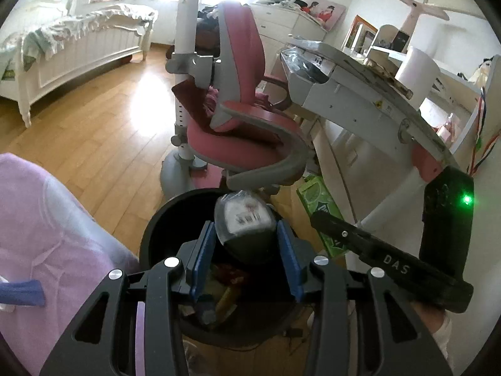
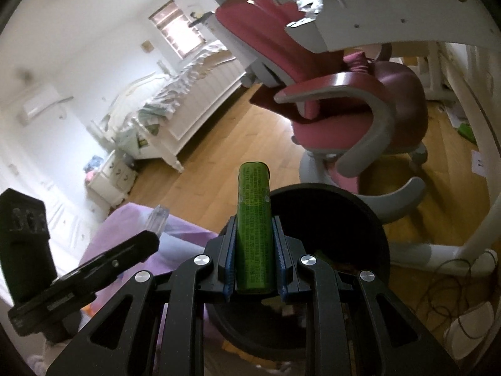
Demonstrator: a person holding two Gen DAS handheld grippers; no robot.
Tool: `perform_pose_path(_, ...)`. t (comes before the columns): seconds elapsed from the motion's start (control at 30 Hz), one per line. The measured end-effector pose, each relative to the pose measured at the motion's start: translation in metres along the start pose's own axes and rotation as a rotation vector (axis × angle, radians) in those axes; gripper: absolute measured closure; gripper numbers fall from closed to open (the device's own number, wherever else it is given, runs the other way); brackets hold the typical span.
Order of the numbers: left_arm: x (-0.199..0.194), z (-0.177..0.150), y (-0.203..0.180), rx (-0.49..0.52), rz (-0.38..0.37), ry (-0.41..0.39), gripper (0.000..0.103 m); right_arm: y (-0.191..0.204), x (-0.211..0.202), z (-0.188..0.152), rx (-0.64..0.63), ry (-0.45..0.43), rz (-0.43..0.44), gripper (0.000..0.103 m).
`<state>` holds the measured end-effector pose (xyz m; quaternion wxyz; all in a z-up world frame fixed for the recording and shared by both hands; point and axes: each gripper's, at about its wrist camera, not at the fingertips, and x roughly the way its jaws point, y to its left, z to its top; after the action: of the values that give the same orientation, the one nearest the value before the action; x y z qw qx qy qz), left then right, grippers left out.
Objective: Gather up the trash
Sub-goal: 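Carry the bottle and green stick over the bin and open both tools, then grasp the black battery card with the left tool while the right tool grasps the blue strip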
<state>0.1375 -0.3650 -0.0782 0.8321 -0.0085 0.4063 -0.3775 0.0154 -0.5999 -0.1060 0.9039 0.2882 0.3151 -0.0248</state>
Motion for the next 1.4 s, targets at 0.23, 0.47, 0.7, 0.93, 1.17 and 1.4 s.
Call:
perform_pose_path(0.23,-0.024,-0.001,-0.004,0.039,0.045,-0.054,0.02,-0.007,-0.012,0.0,0.041,-0.035,-0.01,0.051)
perform_pose_path(0.47,-0.065,-0.009,0.02,-0.022,0.106,-0.09,0.017,0.025,-0.008,-0.006,-0.009,-0.008,0.031,0.042)
perform_pose_path(0.7,-0.13,-0.043,0.086,-0.138,0.253,-0.131,0.017,0.096,0.015,-0.023,-0.17,0.089,0.127,0.042)
perform_pose_path(0.93,-0.191,-0.086,0.166,-0.158,0.438,-0.087,0.017,0.167,0.037,-0.049,-0.326,0.216,0.243,0.042)
perform_pose_path(1.17,-0.201,-0.105,0.218,-0.007,0.519,0.093,0.006,0.241,0.066,-0.069,-0.579,0.307,0.278,0.042)
perform_pose_path(1.4,-0.192,-0.113,0.245,0.015,0.443,0.188,0.006,0.295,0.119,-0.083,-0.774,0.377,0.266,0.042)
